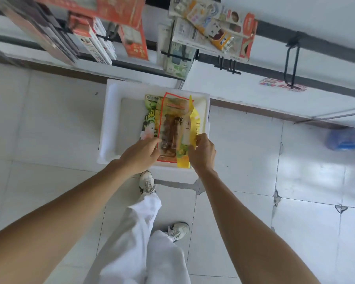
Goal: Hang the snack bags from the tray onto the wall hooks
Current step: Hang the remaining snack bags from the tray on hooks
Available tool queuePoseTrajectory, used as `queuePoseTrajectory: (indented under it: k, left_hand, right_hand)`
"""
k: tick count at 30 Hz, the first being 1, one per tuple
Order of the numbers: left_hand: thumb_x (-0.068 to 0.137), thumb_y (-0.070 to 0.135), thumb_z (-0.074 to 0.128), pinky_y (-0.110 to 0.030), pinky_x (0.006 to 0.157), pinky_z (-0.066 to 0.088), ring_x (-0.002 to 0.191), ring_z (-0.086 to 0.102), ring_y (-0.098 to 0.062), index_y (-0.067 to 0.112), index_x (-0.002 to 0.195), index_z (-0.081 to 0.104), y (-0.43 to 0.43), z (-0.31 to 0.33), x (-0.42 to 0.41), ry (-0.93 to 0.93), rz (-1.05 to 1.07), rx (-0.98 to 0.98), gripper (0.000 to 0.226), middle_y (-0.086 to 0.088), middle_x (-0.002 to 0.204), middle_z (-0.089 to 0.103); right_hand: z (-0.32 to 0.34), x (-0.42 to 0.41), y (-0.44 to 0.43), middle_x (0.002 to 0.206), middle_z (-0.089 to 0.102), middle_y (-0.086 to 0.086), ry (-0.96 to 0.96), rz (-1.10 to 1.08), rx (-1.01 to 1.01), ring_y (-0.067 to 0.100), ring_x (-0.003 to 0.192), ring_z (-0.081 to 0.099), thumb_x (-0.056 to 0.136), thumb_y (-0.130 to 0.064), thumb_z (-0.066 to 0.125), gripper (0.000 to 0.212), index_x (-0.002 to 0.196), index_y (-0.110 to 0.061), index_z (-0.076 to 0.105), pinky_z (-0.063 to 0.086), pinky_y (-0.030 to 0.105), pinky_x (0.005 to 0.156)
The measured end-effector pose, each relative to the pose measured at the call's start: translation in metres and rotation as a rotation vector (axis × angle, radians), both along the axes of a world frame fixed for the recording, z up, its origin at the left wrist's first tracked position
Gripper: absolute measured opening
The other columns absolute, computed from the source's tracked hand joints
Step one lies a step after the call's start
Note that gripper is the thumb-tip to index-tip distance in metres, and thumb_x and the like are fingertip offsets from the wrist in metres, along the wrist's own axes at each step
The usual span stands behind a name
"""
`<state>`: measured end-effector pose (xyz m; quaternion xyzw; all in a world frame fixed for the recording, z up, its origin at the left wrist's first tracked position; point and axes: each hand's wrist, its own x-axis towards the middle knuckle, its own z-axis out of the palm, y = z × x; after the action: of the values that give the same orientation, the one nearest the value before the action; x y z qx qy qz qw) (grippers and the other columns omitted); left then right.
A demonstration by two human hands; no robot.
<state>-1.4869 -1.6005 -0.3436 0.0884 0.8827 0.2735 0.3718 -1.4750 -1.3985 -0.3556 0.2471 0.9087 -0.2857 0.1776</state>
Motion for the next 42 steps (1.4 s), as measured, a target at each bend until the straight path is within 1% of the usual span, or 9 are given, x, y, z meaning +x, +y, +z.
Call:
queuePoseTrajectory:
  k: [9,11,14,16,24,30,34,38,42]
  left_hand:
    - [0.099,0.030,0.047,-0.034,0.104,0.039,0.132,0.048,-0.024,0.018,0.137,0.047,0.033,0.042,0.003,-0.270,0.402,0.265,0.040,-0.004,0.141,0.052]
    - [0.096,0.030,0.052,-0.023,0.088,0.044,0.113,0.059,-0.016,0.022,0.128,0.048,0.043,0.059,0.005,-0.454,0.519,0.416,0.033,0.004,0.125,0.060]
    - [0.093,0.047,0.057,-0.034,0.086,0.050,0.099,0.066,-0.018,0.022,0.124,0.059,0.049,0.076,0.013,-0.641,0.644,0.558,0.040,0.003,0.115,0.066]
    - [0.088,0.044,0.065,-0.031,0.072,0.049,0.079,0.062,-0.015,0.020,0.112,0.064,0.055,0.089,0.017,-0.698,0.688,0.714,0.034,0.000,0.093,0.061]
    - [0.075,0.026,0.079,-0.030,0.072,0.050,0.089,0.069,-0.017,0.021,0.109,0.067,0.104,0.170,0.044,-0.437,0.455,0.782,0.037,-0.001,0.095,0.073]
    - [0.065,0.033,0.087,-0.036,0.078,0.051,0.087,0.068,-0.017,0.022,0.114,0.064,0.136,0.229,0.066,-0.311,0.351,0.776,0.055,0.003,0.097,0.073]
    - [0.072,0.032,0.081,-0.040,0.083,0.055,0.096,0.068,-0.018,0.018,0.127,0.058,0.152,0.255,0.085,-0.281,0.230,0.765,0.061,-0.006,0.110,0.072]
    - [0.069,0.033,0.082,-0.038,0.082,0.055,0.095,0.065,-0.022,0.014,0.124,0.057,0.173,0.271,0.107,-0.239,0.149,0.784,0.063,-0.009,0.103,0.071]
    - [0.073,0.021,0.080,-0.022,0.062,0.051,0.073,0.064,-0.011,0.015,0.119,0.057,0.196,0.277,0.121,-0.277,0.139,0.798,0.052,-0.001,0.093,0.069]
  right_hand:
    - [0.075,0.025,0.035,0.087,0.071,-0.014,0.097,-0.162,-0.383,0.005,0.079,0.070,0.084,-0.021,0.072,0.023,0.106,-0.023,0.067,0.060,0.034,0.075]
    - [0.096,0.036,0.046,0.092,0.074,-0.002,0.157,-0.201,-0.524,0.011,0.079,0.072,0.085,-0.013,0.074,0.023,0.107,-0.014,0.068,0.061,0.036,0.074]
    - [0.125,0.061,0.065,0.094,0.075,0.013,0.222,-0.284,-0.731,0.017,0.076,0.073,0.088,-0.001,0.069,0.022,0.109,-0.003,0.065,0.059,0.032,0.065]
    - [0.141,0.078,0.077,0.095,0.074,0.017,0.227,-0.322,-0.832,0.015,0.073,0.072,0.091,0.004,0.063,0.022,0.114,0.001,0.063,0.057,0.027,0.061]
    - [0.205,0.124,0.113,0.104,0.073,0.013,0.318,-0.298,-0.847,0.022,0.089,0.071,0.096,-0.002,0.053,0.029,0.123,-0.008,0.063,0.060,0.031,0.070]
    - [0.280,0.125,0.144,0.115,0.069,0.005,0.519,-0.310,-0.810,0.018,0.099,0.069,0.095,-0.036,0.065,0.048,0.135,-0.018,0.043,0.059,0.036,0.083]
    - [0.340,0.123,0.176,0.104,0.072,0.008,0.703,-0.378,-0.781,0.019,0.084,0.071,0.093,-0.021,0.070,0.039,0.125,-0.011,0.051,0.060,0.037,0.079]
    - [0.370,0.137,0.202,0.091,0.072,0.009,0.720,-0.361,-0.665,0.024,0.078,0.069,0.088,-0.015,0.071,0.020,0.105,-0.007,0.067,0.060,0.045,0.073]
    - [0.377,0.152,0.218,0.081,0.066,0.009,0.768,-0.360,-0.614,0.025,0.074,0.064,0.091,-0.017,0.064,0.012,0.093,-0.005,0.066,0.056,0.059,0.073]
